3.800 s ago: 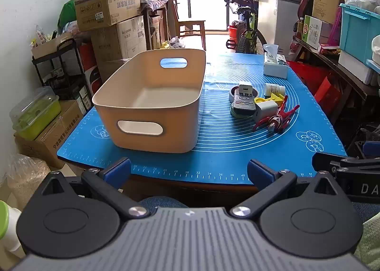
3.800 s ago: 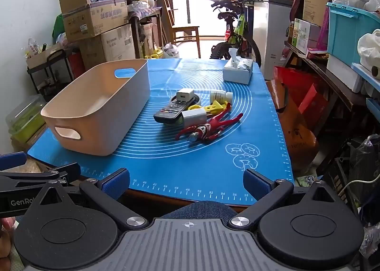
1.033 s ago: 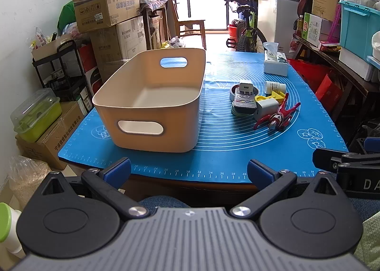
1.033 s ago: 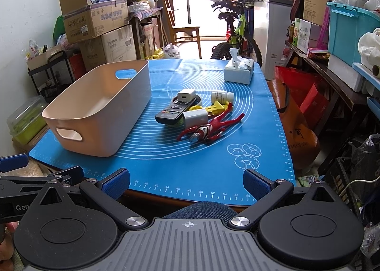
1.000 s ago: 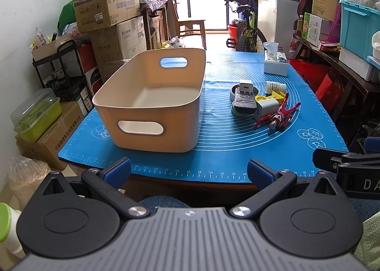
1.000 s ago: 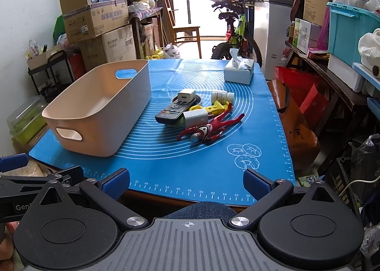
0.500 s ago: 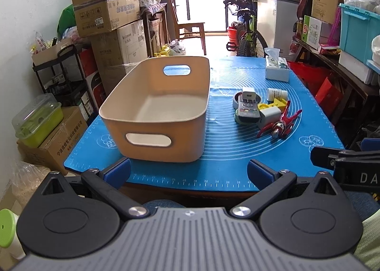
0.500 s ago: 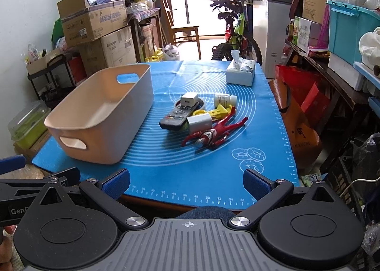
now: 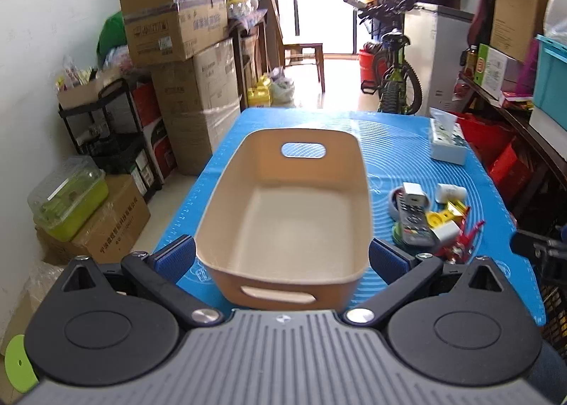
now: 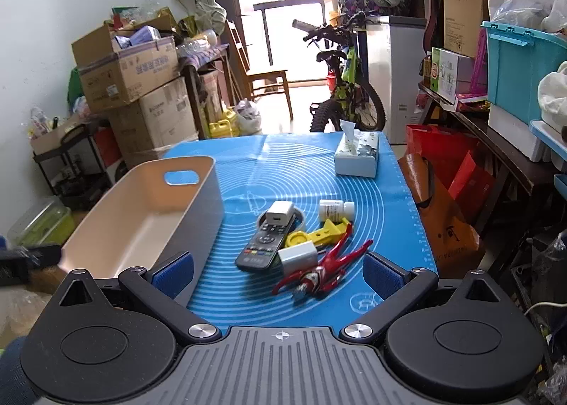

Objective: Organize rigid objects
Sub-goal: 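Grasp the beige basket rim with the left tool while the right tool approaches the remote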

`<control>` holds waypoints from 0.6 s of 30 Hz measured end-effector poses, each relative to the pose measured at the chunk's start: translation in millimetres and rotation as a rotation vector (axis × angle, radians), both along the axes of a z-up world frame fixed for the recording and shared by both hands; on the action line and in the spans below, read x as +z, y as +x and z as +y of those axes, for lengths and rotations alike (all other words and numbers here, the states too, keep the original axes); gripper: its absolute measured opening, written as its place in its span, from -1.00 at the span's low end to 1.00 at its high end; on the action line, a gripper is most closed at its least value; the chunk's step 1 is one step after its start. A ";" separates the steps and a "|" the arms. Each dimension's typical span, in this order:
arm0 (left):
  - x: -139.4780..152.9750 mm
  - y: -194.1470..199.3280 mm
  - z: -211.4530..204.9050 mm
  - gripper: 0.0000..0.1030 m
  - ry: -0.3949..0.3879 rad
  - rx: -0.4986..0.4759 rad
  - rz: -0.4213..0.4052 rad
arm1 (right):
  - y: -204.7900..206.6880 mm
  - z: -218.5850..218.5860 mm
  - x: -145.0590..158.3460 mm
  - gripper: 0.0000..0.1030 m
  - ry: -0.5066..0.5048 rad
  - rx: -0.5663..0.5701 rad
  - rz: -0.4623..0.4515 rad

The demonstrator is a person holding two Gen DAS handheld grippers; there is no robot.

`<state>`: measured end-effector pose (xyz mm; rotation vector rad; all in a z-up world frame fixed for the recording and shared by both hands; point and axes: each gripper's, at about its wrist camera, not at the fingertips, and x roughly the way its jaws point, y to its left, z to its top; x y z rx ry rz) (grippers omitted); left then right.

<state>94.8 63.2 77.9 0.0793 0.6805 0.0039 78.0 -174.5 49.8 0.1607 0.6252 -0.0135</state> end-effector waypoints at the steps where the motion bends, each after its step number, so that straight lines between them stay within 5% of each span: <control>1: 0.9 9.9 5.7 0.99 -0.004 0.007 0.010 | 7.4 0.3 -3.1 0.95 -0.005 -0.002 0.009; 9: -10.1 81.9 37.0 0.99 0.093 0.006 0.070 | 68.3 -0.7 -34.4 0.95 -0.046 -0.042 0.072; 18: -49.1 144.3 71.6 0.99 0.070 0.034 0.209 | 135.6 8.2 -62.5 0.95 -0.095 -0.050 0.131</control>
